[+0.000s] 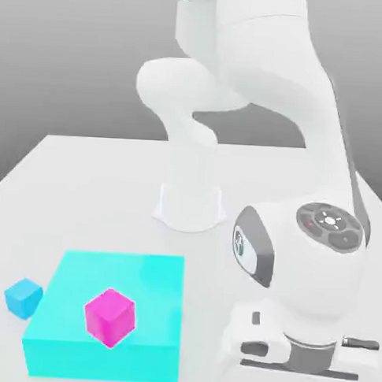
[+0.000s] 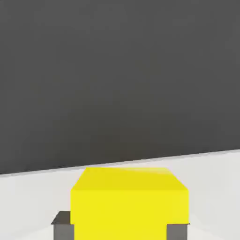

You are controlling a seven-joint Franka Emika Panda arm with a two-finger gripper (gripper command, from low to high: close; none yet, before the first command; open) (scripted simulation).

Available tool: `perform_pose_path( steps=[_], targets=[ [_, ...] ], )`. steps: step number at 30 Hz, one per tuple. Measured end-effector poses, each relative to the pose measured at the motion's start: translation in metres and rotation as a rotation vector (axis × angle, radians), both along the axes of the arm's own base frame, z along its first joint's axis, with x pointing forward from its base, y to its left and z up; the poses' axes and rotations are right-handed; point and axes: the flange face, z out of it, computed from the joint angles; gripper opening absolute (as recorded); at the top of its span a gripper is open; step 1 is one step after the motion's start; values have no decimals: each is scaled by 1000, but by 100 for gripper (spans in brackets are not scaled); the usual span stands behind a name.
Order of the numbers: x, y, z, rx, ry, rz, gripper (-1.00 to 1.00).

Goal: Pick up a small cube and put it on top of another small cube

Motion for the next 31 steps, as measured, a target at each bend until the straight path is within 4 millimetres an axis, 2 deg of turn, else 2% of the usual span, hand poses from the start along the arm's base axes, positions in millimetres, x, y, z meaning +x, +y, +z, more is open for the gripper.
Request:
perform_pose_path(
  steps=[3,4,7,10,15,16,17,20,21,27,29,31],
  targets=[
    [0,-1,39,0,0,-1,-100],
    [0,-12,52,-2,0,-18,-100],
    [-1,-69,87,-9,-1,-104,-100],
    [-12,-128,120,-12,-1,-199,-100],
    [-53,-238,168,-4,0,-399,-100],
    [-62,-252,175,-1,0,-427,-100],
    [-65,-253,170,1,0,-426,-100],
    [-66,-247,131,2,0,-413,-100],
    [-67,-248,123,1,0,-416,100],
    [-68,-249,118,0,1,-418,100],
    [-67,-250,135,0,1,-418,100],
    [-67,-250,163,0,1,-418,100]
  ],
)
